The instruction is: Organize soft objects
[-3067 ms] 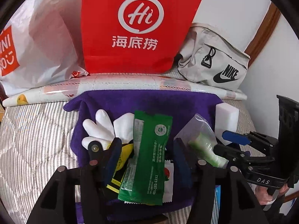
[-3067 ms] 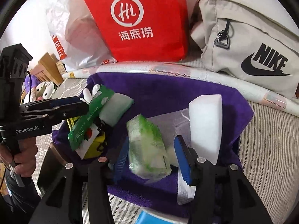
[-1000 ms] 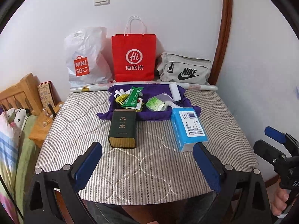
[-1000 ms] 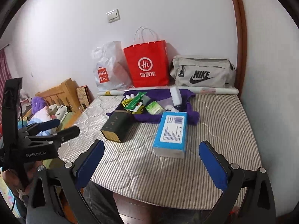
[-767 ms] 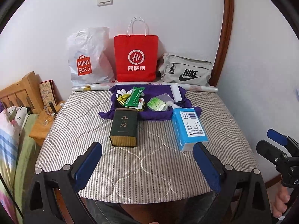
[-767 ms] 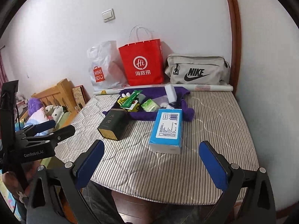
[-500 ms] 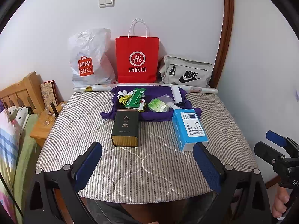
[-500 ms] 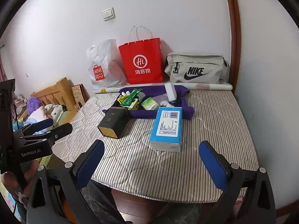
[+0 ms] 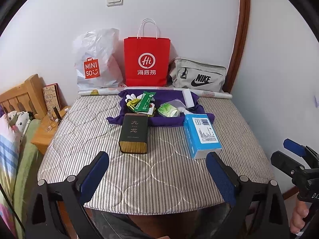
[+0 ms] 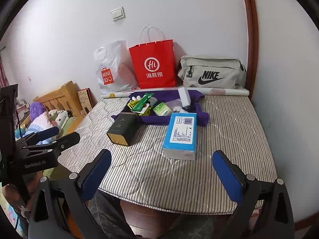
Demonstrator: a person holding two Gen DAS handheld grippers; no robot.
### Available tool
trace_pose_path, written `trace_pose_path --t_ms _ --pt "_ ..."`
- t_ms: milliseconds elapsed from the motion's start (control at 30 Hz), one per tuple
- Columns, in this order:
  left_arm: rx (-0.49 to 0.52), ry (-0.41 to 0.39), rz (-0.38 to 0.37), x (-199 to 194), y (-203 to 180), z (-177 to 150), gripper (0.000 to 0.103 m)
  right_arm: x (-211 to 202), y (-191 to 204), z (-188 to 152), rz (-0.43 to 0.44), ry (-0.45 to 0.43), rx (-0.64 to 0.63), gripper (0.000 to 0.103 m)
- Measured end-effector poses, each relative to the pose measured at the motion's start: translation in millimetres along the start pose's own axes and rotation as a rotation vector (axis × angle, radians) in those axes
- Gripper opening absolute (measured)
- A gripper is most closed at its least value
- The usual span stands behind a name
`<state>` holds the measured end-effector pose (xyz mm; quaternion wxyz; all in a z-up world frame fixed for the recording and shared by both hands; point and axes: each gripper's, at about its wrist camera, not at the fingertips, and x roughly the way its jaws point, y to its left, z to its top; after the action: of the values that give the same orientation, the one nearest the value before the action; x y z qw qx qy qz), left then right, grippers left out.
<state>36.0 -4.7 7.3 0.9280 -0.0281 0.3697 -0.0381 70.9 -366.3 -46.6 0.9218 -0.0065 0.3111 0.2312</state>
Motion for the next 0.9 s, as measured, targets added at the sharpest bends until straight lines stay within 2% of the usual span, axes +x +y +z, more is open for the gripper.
trace_pose_path --t_ms 900 --pt "0.014 0.005 -0.001 0.1 -3.8 -3.8 0.098 -3.4 4.6 -1.1 0.01 -0.001 -0.002 0.1"
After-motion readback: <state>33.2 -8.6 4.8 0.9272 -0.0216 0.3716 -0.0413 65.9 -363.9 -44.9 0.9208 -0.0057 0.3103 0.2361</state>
